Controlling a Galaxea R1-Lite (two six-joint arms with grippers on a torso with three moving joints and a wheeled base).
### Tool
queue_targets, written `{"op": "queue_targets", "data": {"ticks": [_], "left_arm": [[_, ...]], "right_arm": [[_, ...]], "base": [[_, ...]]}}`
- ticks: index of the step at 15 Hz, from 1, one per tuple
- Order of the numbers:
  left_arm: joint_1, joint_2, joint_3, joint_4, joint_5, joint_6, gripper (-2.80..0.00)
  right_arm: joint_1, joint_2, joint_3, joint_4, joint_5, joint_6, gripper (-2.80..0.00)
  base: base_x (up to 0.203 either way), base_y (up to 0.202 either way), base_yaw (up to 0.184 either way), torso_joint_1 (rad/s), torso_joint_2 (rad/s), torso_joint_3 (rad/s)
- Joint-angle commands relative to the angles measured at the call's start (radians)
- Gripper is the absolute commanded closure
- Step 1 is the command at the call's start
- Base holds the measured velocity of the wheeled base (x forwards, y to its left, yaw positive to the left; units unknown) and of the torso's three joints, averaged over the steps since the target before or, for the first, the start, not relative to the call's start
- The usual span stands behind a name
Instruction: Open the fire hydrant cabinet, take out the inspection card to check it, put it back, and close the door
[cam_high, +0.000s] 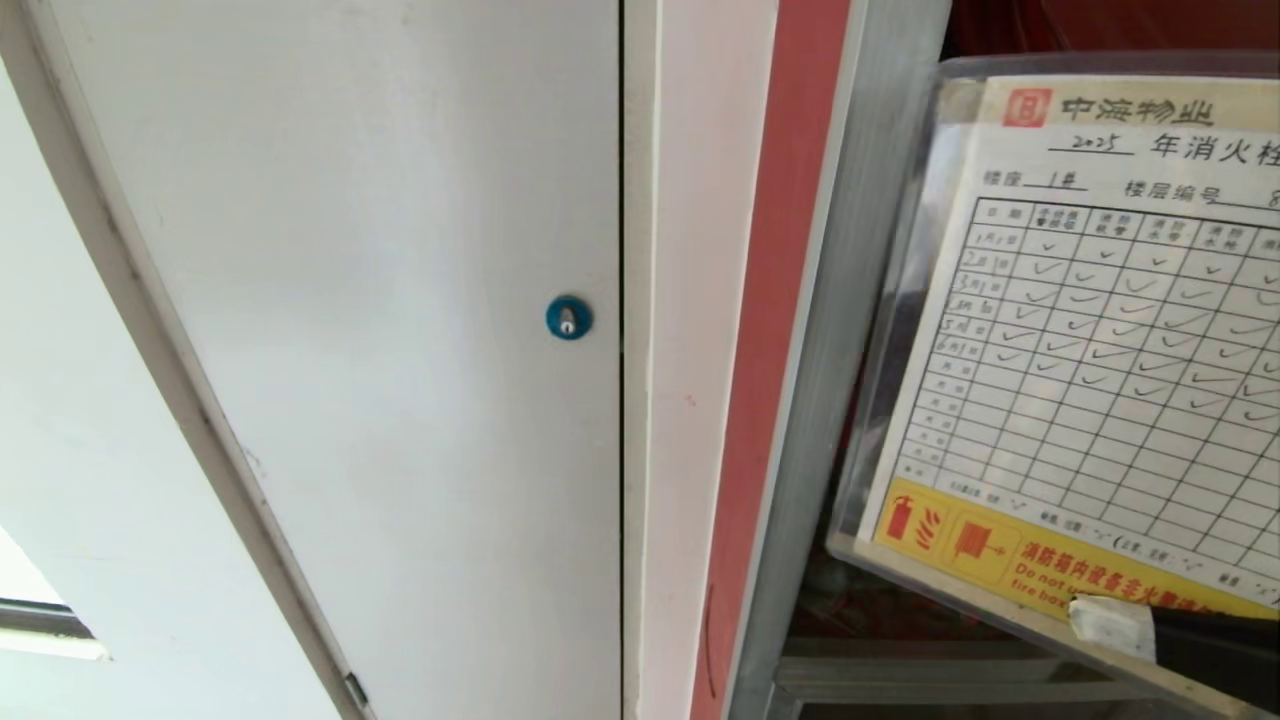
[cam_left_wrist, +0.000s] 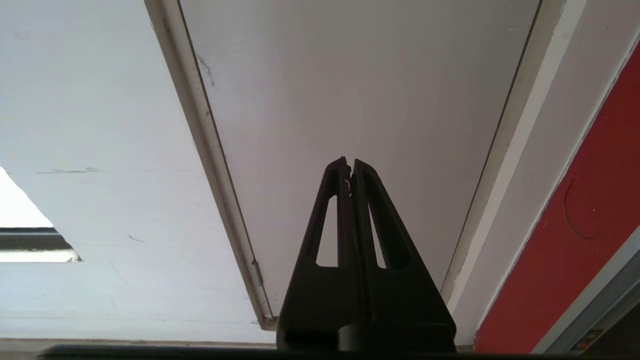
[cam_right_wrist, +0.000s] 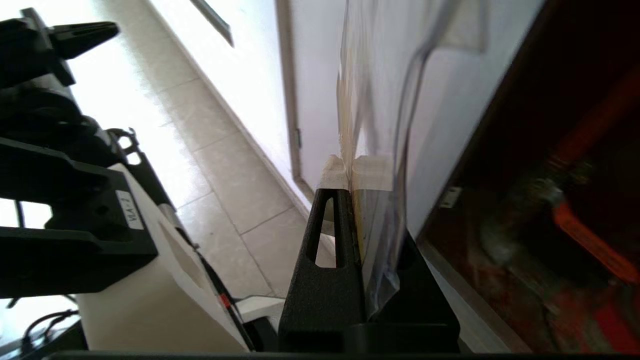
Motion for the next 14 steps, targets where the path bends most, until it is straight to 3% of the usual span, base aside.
{"op": "queue_targets", "data": {"ticks": [1, 6, 12, 14], "left_arm": [[0.000, 0.000, 0.012, -0.001, 0.000, 0.000, 0.00], [0.000, 0.000, 0.012, -0.001, 0.000, 0.000, 0.00], [0.000, 0.000, 0.012, -0.001, 0.000, 0.000, 0.00], [0.000, 0.000, 0.012, -0.001, 0.000, 0.000, 0.00]], "right_arm": [[0.001, -0.051, -0.017, 0.039, -0.084, -0.018, 0.00], [0.001, -0.061, -0.042, 0.121, -0.310, -0.148, 0.00], [-0.002, -0.052, -0.064, 0.192, -0.706, -0.580, 0.00], [-0.041, -0.046, -0.084, 0.192, -0.829, -0.746, 0.00]], "base": [[0.000, 0.000, 0.000, 0.000, 0.00, 0.000], [0.000, 0.000, 0.000, 0.000, 0.00, 0.000], [0.000, 0.000, 0.000, 0.000, 0.00, 0.000], [0.000, 0.000, 0.000, 0.000, 0.00, 0.000]]}}
